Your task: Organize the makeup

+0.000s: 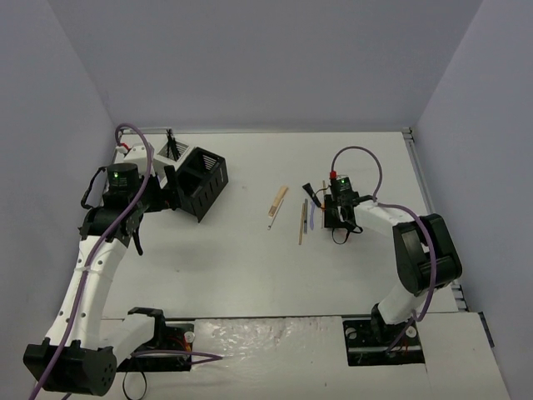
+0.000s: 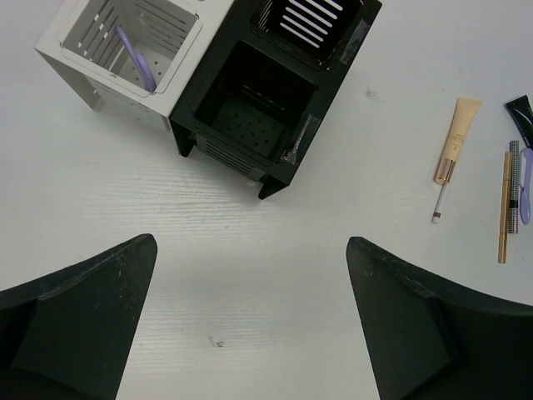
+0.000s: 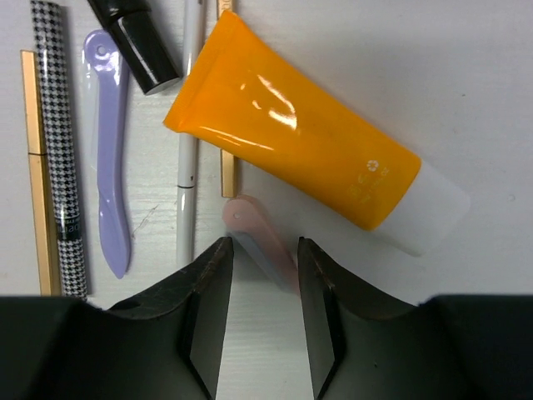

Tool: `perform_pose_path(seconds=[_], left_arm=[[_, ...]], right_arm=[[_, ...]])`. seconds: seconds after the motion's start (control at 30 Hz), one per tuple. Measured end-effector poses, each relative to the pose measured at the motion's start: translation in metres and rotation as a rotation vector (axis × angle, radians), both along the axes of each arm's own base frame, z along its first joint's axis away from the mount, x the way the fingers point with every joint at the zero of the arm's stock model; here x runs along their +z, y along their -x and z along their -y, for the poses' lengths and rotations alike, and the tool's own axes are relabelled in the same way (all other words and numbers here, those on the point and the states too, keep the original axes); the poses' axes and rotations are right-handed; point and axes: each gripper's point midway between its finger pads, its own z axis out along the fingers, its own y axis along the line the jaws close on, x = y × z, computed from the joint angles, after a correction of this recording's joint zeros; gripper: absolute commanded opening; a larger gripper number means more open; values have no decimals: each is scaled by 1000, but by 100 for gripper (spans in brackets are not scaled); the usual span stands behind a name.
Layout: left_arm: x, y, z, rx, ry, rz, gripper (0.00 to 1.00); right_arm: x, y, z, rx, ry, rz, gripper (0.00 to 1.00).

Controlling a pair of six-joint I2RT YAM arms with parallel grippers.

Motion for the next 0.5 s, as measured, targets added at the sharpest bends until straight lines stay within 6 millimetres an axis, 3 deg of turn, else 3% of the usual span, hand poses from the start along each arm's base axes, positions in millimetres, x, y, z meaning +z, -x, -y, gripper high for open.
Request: perform_pose_path(seconds=[0.23, 0.33, 0.5], left_arm=[[2, 0, 5, -21, 16, 6, 97], [4, -1, 11, -46, 44, 12, 97], [9, 1, 31, -101, 128, 16, 97]], right_arm=[[0, 11, -13, 29, -7, -12, 9], [3, 23, -20, 53, -9, -26, 5], [32, 38, -56, 174, -28, 42, 1]])
